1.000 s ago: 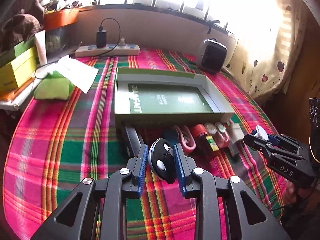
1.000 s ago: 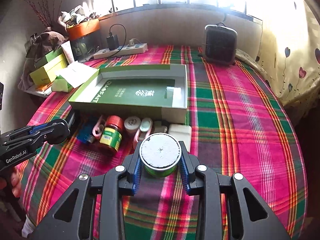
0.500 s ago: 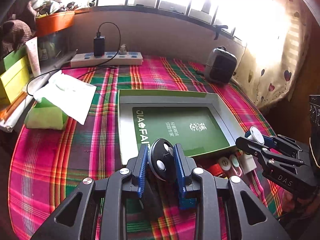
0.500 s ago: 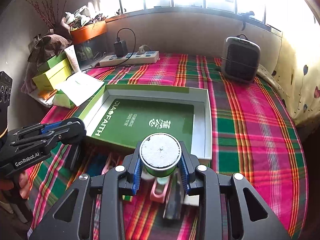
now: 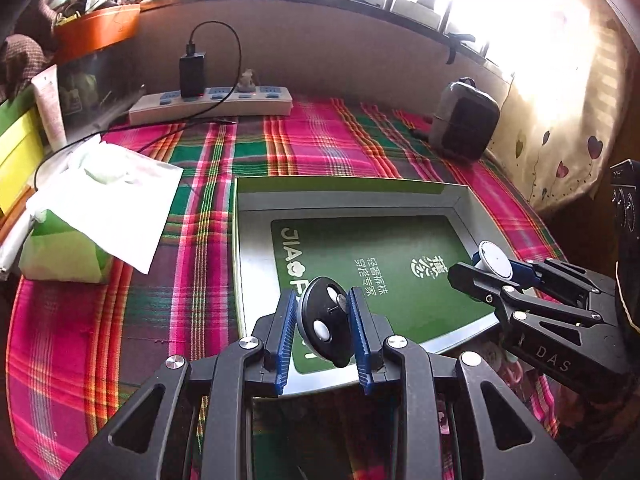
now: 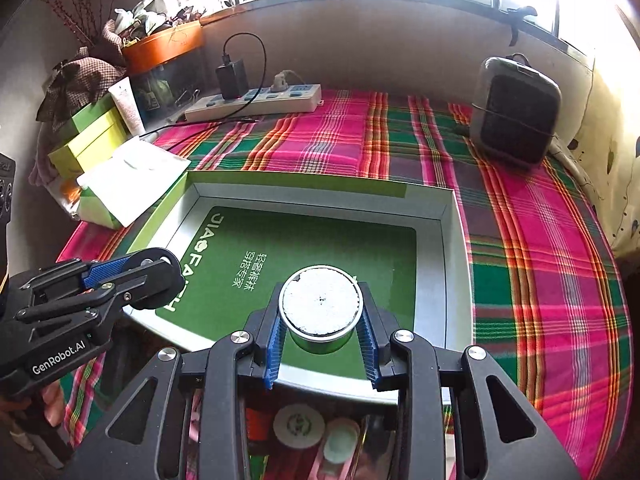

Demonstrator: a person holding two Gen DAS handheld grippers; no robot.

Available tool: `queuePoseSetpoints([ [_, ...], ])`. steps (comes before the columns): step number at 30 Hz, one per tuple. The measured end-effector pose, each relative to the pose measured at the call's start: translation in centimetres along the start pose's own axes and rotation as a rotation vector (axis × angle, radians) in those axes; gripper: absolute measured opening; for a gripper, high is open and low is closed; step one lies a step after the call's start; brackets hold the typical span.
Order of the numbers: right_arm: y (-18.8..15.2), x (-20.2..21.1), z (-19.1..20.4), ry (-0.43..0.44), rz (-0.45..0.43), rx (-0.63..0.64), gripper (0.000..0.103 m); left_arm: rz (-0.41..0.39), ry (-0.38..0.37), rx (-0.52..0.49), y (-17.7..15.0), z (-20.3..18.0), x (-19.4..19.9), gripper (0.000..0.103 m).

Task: Organize rigid objects
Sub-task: 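Carry both items into the green box and release the spool from the right tool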

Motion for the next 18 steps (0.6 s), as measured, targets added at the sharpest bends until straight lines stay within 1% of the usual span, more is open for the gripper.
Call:
queuePoseSetpoints([
  [7,0.0,-1.8,0.2,-0.007,0.031,0.006,0.034,0.024,0.004,-0.015,-0.1,-0.1,-1.3,0.025],
  [18,-0.4,-2.8,0.3,-0.022,0.052,0.021,0.034,0.032,0.004,-0.018,-0.1,-0.1,-1.8,0.025],
])
Point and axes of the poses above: each gripper's, at about its wrist camera, not at the fingertips, and x roughly against the way its jaws point, z to its left, y to its top, the point moved 4 cm from there along -x, roughly the way its jaws point, and after that the axes turned 13 degrees about -y, right-handed, at the moved point
